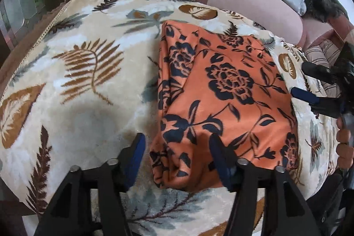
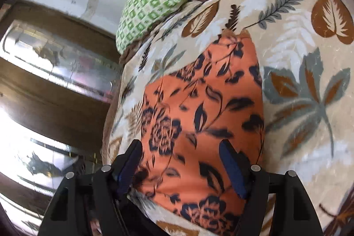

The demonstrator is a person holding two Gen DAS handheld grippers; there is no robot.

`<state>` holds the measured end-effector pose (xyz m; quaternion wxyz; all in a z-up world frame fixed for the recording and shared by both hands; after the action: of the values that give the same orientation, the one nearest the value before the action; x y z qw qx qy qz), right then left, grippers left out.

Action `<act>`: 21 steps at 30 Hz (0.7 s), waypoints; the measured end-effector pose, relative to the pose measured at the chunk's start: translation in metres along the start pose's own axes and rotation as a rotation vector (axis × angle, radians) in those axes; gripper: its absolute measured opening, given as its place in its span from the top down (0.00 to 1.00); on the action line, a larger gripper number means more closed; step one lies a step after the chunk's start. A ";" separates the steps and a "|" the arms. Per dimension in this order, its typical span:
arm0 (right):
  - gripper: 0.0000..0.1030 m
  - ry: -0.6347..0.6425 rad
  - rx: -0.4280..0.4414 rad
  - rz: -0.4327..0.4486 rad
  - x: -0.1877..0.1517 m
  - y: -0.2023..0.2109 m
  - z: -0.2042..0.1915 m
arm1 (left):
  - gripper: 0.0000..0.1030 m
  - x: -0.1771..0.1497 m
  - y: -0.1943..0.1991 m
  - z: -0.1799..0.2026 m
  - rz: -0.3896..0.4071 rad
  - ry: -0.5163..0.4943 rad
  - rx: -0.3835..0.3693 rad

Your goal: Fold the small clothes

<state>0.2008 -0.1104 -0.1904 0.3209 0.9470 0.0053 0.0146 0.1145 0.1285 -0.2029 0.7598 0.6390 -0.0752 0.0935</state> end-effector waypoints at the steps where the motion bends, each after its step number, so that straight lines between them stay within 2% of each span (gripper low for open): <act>1: 0.23 -0.028 -0.014 -0.026 0.001 -0.009 0.010 | 0.38 -0.003 -0.012 -0.002 -0.038 0.003 0.018; 2: 0.23 -0.066 -0.009 -0.055 0.001 -0.020 0.023 | 0.36 -0.005 -0.019 -0.005 -0.064 0.013 0.015; 5: 0.23 -0.056 0.053 0.007 0.002 -0.002 0.012 | 0.36 -0.004 -0.005 -0.007 -0.037 0.041 -0.021; 9: 0.23 -0.005 -0.030 0.032 -0.006 0.011 0.012 | 0.36 0.008 0.021 -0.009 0.032 0.043 0.009; 11: 0.23 -0.008 -0.045 0.036 -0.013 0.018 0.019 | 0.36 0.014 0.025 -0.011 0.047 0.051 0.017; 21: 0.23 -0.043 -0.074 0.041 -0.031 0.030 0.048 | 0.36 0.031 0.025 -0.008 0.045 0.050 0.033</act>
<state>0.1718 -0.1641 -0.2112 0.3551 0.9346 -0.0216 0.0011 0.1383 0.1417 -0.1731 0.7487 0.6469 -0.0690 0.1276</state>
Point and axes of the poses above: each gripper's, at about its wrist camera, not at the fingertips, and y roughly against the way its jaws point, z to its right, x to its top, the point moved 9 cm from there along -y, roughly the way its jaws point, and after that the axes turned 14 degrees about -z, right-handed, at the moved point
